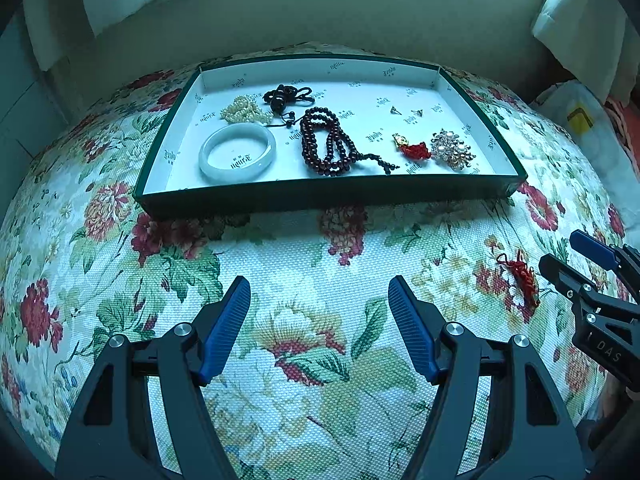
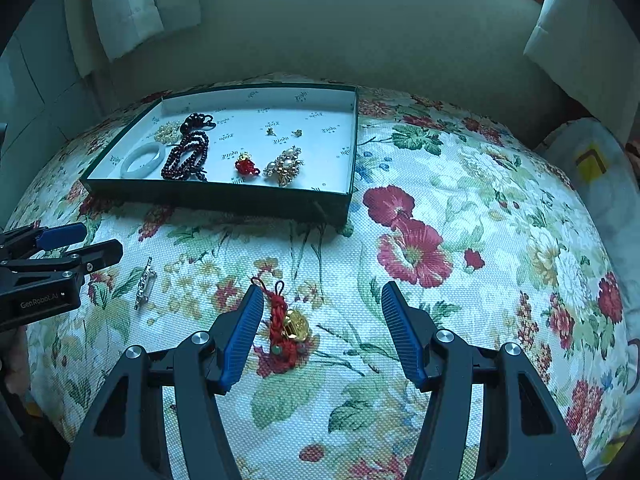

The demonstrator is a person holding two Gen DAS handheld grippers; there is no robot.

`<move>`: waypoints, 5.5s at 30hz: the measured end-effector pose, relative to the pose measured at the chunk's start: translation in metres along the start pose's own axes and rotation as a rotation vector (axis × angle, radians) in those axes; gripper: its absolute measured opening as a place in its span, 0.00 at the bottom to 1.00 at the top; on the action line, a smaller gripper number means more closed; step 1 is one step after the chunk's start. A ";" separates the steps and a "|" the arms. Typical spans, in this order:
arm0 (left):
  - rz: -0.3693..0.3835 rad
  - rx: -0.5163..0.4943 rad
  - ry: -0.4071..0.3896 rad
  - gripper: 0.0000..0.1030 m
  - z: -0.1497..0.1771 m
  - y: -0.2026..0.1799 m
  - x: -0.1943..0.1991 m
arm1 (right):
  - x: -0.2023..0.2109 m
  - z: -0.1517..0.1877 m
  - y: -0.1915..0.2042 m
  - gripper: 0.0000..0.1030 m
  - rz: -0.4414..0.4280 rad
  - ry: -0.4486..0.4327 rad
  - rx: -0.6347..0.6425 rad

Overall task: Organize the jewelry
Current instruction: 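Withdraw both tools from the tray toward the rhinestone brooch and tassel charm, then grasp the silver rhinestone brooch with the left tool while the right tool grasps the red tassel gold charm, then carry the rhinestone brooch and tassel charm into the tray and open both tools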

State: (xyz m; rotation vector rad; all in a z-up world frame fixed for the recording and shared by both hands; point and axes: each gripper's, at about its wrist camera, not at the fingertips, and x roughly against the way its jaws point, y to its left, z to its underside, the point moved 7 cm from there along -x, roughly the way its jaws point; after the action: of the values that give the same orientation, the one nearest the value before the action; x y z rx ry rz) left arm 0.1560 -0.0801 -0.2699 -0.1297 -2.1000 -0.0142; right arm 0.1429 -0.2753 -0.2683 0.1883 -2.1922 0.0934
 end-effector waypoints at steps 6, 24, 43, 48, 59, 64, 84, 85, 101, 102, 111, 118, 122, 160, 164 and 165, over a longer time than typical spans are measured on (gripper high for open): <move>-0.004 -0.018 0.009 0.69 0.008 -0.014 0.002 | 0.000 0.010 -0.008 0.58 -0.014 0.006 -0.015; -0.003 -0.090 0.028 0.59 0.018 -0.044 -0.017 | -0.001 0.015 -0.015 0.54 -0.063 0.007 -0.061; 0.076 -0.136 0.017 0.12 0.017 -0.051 -0.013 | -0.002 0.015 -0.006 0.54 -0.063 0.012 -0.044; 0.071 -0.125 0.011 0.12 0.016 -0.042 -0.009 | -0.002 0.014 0.003 0.54 -0.073 0.015 -0.025; 0.040 -0.112 -0.017 0.12 0.015 -0.016 0.002 | -0.020 0.019 0.010 0.51 -0.060 0.049 -0.004; 0.037 -0.102 -0.014 0.12 0.017 -0.009 0.002 | -0.019 0.018 0.012 0.42 -0.053 0.047 0.010; 0.055 -0.097 -0.035 0.12 0.016 -0.010 0.009 | -0.011 0.014 0.030 0.19 -0.090 0.029 0.011; 0.055 -0.097 -0.038 0.12 0.015 -0.010 0.010 | -0.010 0.013 0.031 0.19 -0.092 0.026 0.010; 0.076 -0.111 -0.106 0.12 -0.020 -0.010 0.025 | 0.008 -0.027 0.047 0.19 -0.108 -0.047 0.012; 0.076 -0.112 -0.113 0.12 -0.025 -0.010 0.026 | 0.009 -0.031 0.048 0.19 -0.109 -0.055 0.012; 0.071 -0.116 -0.163 0.12 -0.073 -0.010 0.019 | 0.007 -0.089 0.053 0.19 -0.115 -0.134 0.019; 0.052 -0.126 -0.197 0.12 -0.117 -0.013 0.002 | -0.017 -0.131 0.050 0.19 -0.123 -0.158 -0.012; 0.045 -0.127 -0.200 0.12 -0.140 -0.014 -0.015 | -0.037 -0.147 0.046 0.19 -0.113 -0.151 -0.020; 0.002 -0.138 -0.022 0.12 -0.177 -0.023 -0.120 | -0.130 -0.165 0.026 0.19 -0.055 -0.030 -0.034; 0.000 -0.140 -0.027 0.13 -0.178 -0.023 -0.120 | -0.130 -0.166 0.027 0.19 -0.057 -0.032 -0.031; -0.001 -0.140 -0.026 0.13 -0.178 -0.023 -0.120 | -0.130 -0.166 0.027 0.19 -0.056 -0.032 -0.032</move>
State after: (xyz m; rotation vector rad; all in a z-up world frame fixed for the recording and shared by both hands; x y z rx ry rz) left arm 0.3672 -0.1249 -0.2816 -0.2140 -2.1241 -0.1614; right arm 0.3459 -0.2131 -0.2756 0.2348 -2.2174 0.0244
